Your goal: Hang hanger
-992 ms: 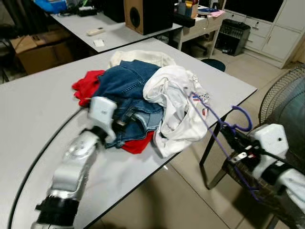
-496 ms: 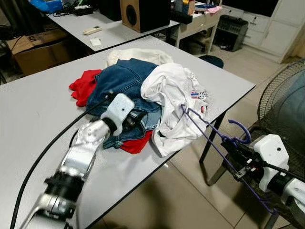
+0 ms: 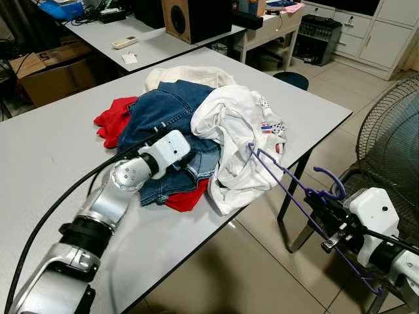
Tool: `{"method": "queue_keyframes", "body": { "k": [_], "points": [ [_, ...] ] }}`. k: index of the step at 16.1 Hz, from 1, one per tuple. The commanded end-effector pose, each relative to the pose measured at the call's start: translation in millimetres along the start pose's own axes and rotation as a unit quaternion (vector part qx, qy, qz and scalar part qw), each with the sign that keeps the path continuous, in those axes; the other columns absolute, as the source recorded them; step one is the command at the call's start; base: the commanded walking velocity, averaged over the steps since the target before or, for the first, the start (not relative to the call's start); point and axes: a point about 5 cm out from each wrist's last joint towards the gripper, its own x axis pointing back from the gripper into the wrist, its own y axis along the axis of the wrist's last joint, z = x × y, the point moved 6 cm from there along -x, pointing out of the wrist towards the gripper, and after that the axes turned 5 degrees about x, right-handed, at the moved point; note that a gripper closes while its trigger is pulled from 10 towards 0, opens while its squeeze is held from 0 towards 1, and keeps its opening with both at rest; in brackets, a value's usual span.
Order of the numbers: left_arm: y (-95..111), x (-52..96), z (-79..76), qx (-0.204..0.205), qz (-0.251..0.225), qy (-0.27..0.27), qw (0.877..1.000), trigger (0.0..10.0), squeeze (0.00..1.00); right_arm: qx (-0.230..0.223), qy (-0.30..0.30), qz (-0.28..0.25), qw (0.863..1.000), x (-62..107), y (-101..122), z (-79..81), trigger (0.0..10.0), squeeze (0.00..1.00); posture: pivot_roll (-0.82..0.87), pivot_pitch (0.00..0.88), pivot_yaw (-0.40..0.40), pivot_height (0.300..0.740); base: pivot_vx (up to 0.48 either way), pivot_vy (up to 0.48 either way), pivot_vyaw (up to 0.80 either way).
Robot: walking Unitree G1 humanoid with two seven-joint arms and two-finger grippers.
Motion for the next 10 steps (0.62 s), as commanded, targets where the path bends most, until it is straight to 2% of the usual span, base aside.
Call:
{"method": "queue_keyframes", "body": {
  "k": [1, 2, 3, 6, 10],
  "points": [
    [-1.0, 0.3, 7.2, -0.01, 0.005, 0.01, 1.0, 5.8, 0.0, 0.015, -0.006, -0.015, 1.0, 1.2, 9.1, -5.1, 10.0, 0.0, -0.14, 0.0, 0.069, 0.74, 0.0, 0.0, 0.0],
    [-2.2, -1.3, 11.9, -0.012, 0.01, 0.021, 1.0, 1.8, 0.0, 0.016, -0.003, -0.017, 1.0, 0.0, 10.4, -3.8, 10.0, 0.0, -0.14, 0.0, 0.07, 0.74, 0.0, 0.0, 0.0],
    [-3.5, -1.9, 13.0, -0.016, 0.014, 0.019, 1.0, 0.0, 0.0, 0.015, 0.0, -0.019, 1.0, -0.7, 11.2, -2.2, 10.0, 0.0, -0.14, 0.0, 0.071, 0.74, 0.0, 0.0, 0.0],
    [-0.3, -2.6, 12.0, -0.004, 0.001, 0.008, 1.0, 0.0, 0.0, 0.014, 0.001, -0.022, 1.0, -1.3, 11.4, -0.6, 10.0, 0.0, -0.13, 0.0, 0.073, 0.74, 0.0, 0.0, 0.0],
    [6.1, -4.5, 2.2, 0.008, -0.017, -0.017, 1.0, 0.0, 0.0, 0.013, 0.003, -0.026, 1.0, -2.7, 11.9, 1.5, 10.0, 0.0, -0.13, 0.0, 0.077, 0.74, 0.0, 0.0, 0.0]
  ]
}}
